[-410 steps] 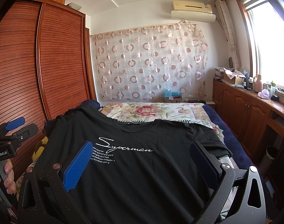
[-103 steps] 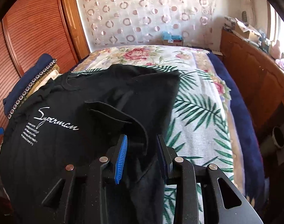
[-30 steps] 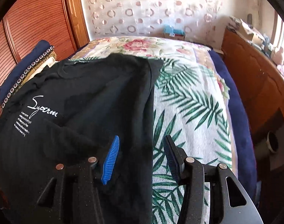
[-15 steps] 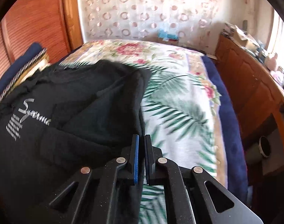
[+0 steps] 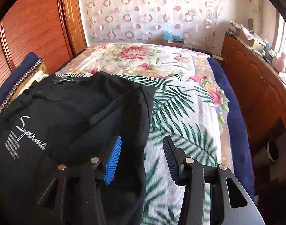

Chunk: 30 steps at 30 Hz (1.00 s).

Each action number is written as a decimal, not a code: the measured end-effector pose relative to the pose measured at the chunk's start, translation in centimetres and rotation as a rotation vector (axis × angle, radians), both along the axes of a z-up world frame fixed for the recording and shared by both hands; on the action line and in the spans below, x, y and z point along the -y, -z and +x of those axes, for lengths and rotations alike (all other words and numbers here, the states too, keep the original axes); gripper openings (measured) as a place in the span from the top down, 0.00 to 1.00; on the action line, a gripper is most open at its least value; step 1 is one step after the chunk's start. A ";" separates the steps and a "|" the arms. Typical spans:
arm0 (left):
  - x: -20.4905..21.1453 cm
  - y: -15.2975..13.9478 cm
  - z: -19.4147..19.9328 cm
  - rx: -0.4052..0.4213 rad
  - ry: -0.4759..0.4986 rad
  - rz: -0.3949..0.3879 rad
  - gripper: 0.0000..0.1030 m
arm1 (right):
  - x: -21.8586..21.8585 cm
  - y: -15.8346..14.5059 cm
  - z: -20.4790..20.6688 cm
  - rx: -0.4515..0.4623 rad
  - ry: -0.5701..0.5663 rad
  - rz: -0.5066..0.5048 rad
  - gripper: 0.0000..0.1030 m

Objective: Fold small clothes

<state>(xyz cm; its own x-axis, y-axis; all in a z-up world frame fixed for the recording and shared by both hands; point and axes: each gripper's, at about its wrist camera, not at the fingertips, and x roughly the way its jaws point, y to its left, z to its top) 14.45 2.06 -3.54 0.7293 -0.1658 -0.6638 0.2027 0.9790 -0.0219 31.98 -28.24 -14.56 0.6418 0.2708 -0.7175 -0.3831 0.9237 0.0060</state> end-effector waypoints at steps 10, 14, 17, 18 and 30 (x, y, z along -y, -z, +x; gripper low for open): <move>-0.4 -0.4 7.1 -0.122 0.053 0.073 0.45 | -2.0 1.6 3.1 0.007 -0.012 -0.066 0.53; 0.3 0.5 11.1 -0.187 0.050 0.113 0.50 | -1.8 1.3 3.2 0.005 -0.022 -0.037 0.53; 0.9 1.6 13.7 -0.236 0.049 0.146 0.51 | -1.7 1.3 3.2 0.001 -0.023 -0.031 0.53; 1.0 2.0 14.4 -0.252 0.044 0.156 0.52 | -1.8 1.3 3.3 0.003 -0.022 -0.037 0.53; 0.9 5.5 18.9 -0.384 0.016 0.190 0.77 | -2.1 1.3 3.4 0.007 -0.020 -0.043 0.53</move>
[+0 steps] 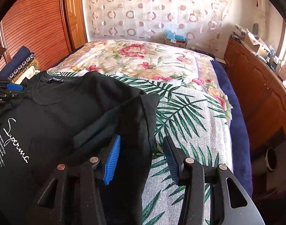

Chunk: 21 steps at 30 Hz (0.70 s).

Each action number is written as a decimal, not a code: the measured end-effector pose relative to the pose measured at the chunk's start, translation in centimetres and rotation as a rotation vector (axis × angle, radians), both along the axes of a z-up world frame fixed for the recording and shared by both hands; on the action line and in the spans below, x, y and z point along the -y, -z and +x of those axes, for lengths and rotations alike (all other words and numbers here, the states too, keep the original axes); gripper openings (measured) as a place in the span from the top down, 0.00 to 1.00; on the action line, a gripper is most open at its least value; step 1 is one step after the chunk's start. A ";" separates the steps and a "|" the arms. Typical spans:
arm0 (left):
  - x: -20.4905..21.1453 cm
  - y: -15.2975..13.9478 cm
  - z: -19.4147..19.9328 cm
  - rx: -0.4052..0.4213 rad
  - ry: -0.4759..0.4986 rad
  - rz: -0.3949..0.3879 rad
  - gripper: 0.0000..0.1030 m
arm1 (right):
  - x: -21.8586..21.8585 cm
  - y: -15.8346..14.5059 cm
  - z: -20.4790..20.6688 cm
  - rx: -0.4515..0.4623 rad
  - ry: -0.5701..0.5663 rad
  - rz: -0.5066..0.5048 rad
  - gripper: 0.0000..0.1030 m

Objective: Fold small clothes

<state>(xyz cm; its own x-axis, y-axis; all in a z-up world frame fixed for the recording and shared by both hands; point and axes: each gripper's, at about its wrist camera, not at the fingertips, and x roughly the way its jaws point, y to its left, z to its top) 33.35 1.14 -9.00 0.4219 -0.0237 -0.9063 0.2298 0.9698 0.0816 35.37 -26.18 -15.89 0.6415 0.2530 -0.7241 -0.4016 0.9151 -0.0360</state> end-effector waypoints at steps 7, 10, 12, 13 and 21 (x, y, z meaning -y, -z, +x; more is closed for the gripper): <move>-1.2 -4.8 -2.4 0.142 0.010 -0.031 0.93 | 0.1 0.0 0.0 0.003 -0.001 -0.003 0.53; -3.6 -8.2 -3.3 0.235 -0.037 -0.052 0.93 | 0.1 0.0 0.0 0.006 -0.001 -0.007 0.53; -5.2 -9.9 -3.8 0.284 -0.074 -0.050 0.93 | 0.0 0.0 0.0 0.009 0.000 -0.012 0.53; -6.2 -10.5 -4.0 0.304 -0.092 -0.054 0.93 | 0.0 0.0 -0.1 0.011 0.000 -0.014 0.53; -9.7 -11.7 -6.1 0.367 -0.146 -0.111 0.94 | 0.5 -0.1 0.5 -0.007 -0.002 0.022 0.53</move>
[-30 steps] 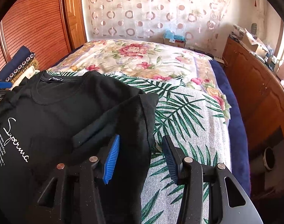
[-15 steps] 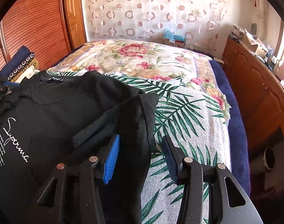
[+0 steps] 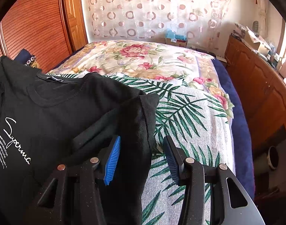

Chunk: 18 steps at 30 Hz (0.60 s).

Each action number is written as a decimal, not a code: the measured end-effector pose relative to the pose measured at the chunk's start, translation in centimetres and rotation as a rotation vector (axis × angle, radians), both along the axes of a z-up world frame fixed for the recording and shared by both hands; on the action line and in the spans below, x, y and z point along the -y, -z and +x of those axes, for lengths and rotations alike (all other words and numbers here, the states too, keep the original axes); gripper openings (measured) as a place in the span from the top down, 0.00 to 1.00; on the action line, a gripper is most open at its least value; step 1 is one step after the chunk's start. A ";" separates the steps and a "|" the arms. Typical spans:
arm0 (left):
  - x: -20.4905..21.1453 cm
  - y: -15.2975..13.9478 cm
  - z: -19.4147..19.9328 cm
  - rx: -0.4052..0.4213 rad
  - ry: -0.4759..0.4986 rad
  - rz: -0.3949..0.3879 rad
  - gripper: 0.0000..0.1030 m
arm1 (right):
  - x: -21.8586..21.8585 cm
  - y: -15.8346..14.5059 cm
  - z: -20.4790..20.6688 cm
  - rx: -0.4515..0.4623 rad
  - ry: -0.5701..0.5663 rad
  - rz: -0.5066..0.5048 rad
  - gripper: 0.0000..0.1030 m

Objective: Fold small clothes

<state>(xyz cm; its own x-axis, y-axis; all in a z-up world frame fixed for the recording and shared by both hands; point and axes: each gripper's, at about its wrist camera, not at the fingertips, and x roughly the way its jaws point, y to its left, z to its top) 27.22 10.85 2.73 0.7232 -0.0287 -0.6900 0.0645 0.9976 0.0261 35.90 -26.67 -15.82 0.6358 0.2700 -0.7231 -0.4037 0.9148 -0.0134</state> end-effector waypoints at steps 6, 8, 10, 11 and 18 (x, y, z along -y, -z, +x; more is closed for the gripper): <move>0.8 0.0 -1.3 0.023 0.033 -0.026 0.94 | -1.1 -0.2 2.3 -0.034 0.004 -0.012 0.53; 1.2 -0.2 -1.8 0.033 0.051 -0.038 0.94 | -1.4 -0.2 3.0 -0.038 0.002 -0.017 0.53; 1.9 -0.4 -2.5 0.043 0.066 -0.043 0.94 | -1.5 -0.3 3.2 -0.040 -0.002 -0.005 0.81; 2.2 -0.5 -3.0 0.048 0.075 -0.044 0.94 | -1.7 -0.3 3.1 -0.047 -0.017 0.009 0.91; 3.4 -1.7 -8.6 0.107 0.122 -0.078 0.94 | -1.3 -4.2 -2.6 0.114 -0.056 0.094 0.96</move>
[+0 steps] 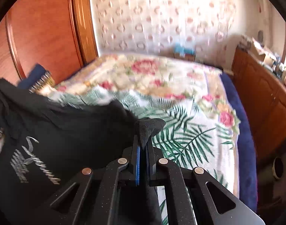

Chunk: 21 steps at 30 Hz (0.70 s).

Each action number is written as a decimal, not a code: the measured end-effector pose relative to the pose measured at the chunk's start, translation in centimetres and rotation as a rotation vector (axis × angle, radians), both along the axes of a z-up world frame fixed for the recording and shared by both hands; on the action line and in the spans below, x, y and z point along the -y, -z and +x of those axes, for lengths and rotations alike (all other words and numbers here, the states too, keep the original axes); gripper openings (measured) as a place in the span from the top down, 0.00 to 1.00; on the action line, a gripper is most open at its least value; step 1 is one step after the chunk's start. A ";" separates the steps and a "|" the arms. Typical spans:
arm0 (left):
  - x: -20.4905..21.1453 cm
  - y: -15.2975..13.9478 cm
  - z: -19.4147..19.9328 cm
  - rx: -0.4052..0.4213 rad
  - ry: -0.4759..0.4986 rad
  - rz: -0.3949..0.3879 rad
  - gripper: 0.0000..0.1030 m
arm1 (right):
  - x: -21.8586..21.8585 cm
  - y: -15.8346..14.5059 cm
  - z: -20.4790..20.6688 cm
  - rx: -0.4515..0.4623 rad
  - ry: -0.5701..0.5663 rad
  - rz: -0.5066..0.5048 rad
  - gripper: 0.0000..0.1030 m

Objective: Fold small clothes
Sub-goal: 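Lift the hem with the left gripper and fold it over while the right gripper grips the shirt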

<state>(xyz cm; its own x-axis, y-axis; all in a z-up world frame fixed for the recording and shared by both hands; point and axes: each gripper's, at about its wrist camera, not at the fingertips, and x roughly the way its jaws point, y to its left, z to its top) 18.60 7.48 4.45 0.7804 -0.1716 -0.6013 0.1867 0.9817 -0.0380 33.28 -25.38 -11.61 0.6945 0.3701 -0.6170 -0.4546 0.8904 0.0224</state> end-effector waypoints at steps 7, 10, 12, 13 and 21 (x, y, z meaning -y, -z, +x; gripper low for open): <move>-0.3 0.3 -6.3 0.031 0.010 -0.036 0.94 | 2.4 -3.7 -9.0 0.116 -0.041 0.084 0.96; -0.4 0.9 -9.4 0.042 0.004 -0.027 0.94 | 3.4 -3.5 -12.4 0.130 -0.046 0.082 0.96; -0.7 1.2 -10.9 0.046 -0.007 -0.037 0.94 | 3.9 -3.2 -14.1 0.129 -0.040 0.081 0.96; -0.9 1.4 -11.9 0.050 -0.015 -0.050 0.94 | 4.1 -3.1 -14.9 0.129 -0.033 0.083 0.96; -2.3 1.2 -17.3 0.114 -0.054 -0.107 0.94 | 6.3 -3.5 -21.1 0.123 -0.054 0.086 0.96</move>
